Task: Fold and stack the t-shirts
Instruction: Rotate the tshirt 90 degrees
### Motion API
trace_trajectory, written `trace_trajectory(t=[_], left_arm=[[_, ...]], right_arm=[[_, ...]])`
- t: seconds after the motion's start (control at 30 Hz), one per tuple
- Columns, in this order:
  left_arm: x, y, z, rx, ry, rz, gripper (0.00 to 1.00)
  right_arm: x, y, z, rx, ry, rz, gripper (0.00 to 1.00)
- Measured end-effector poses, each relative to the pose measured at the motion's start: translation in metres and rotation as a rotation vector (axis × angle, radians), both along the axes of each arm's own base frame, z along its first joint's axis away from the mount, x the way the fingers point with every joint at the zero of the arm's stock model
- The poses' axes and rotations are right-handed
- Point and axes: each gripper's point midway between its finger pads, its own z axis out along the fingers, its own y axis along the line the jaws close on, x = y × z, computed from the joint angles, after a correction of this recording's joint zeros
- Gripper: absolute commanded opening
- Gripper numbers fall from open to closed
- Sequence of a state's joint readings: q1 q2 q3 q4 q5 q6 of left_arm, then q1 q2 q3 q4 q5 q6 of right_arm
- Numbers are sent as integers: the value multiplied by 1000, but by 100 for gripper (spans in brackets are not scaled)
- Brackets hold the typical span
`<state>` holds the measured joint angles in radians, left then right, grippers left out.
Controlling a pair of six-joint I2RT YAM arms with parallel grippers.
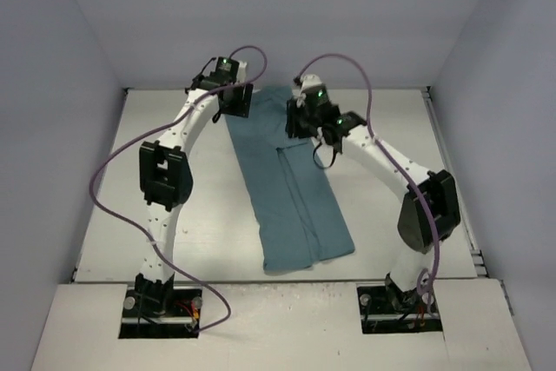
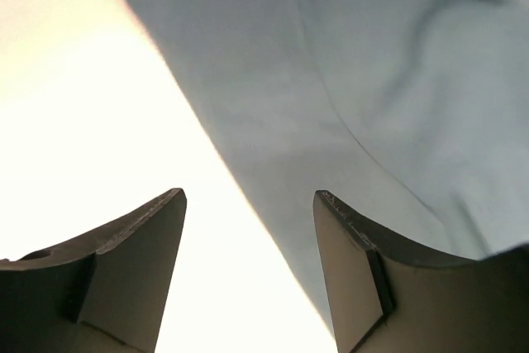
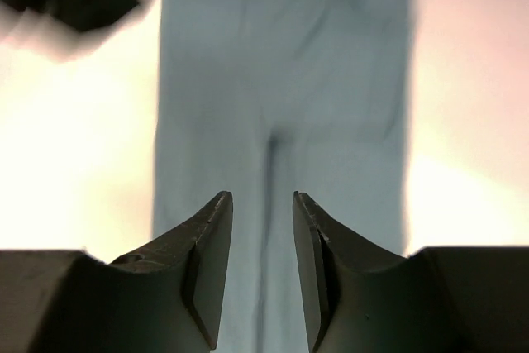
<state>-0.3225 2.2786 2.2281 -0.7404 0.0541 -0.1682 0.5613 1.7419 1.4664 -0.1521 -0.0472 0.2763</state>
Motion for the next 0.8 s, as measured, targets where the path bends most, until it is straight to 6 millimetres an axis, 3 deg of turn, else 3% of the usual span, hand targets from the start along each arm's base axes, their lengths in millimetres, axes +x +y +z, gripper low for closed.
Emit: trace_trajectory(t=[0.13, 0.23, 0.33, 0.4, 0.53, 0.63, 0.8], left_arm=[[-41, -6, 57, -37, -67, -12, 60], [-76, -23, 67, -54, -65, -44, 60], [-100, -40, 47, -53, -11, -71, 60], [-122, -47, 16, -29, 66, -88, 60], [-153, -41, -28, 14, 193, -74, 60], [-164, -35, -39, 21, 221, -51, 60], [-175, -28, -32, 8, 206, -28, 60]], right_arm=[[77, -20, 23, -14, -101, -13, 32], [119, -26, 9, -43, -121, 5, 32], [148, -19, -21, -70, -111, 45, 34], [160, -12, -45, -89, -95, 74, 36], [173, -4, -89, -126, -59, 122, 40], [179, -1, -109, -142, -44, 141, 41], [189, 2, -119, -154, -60, 152, 41]])
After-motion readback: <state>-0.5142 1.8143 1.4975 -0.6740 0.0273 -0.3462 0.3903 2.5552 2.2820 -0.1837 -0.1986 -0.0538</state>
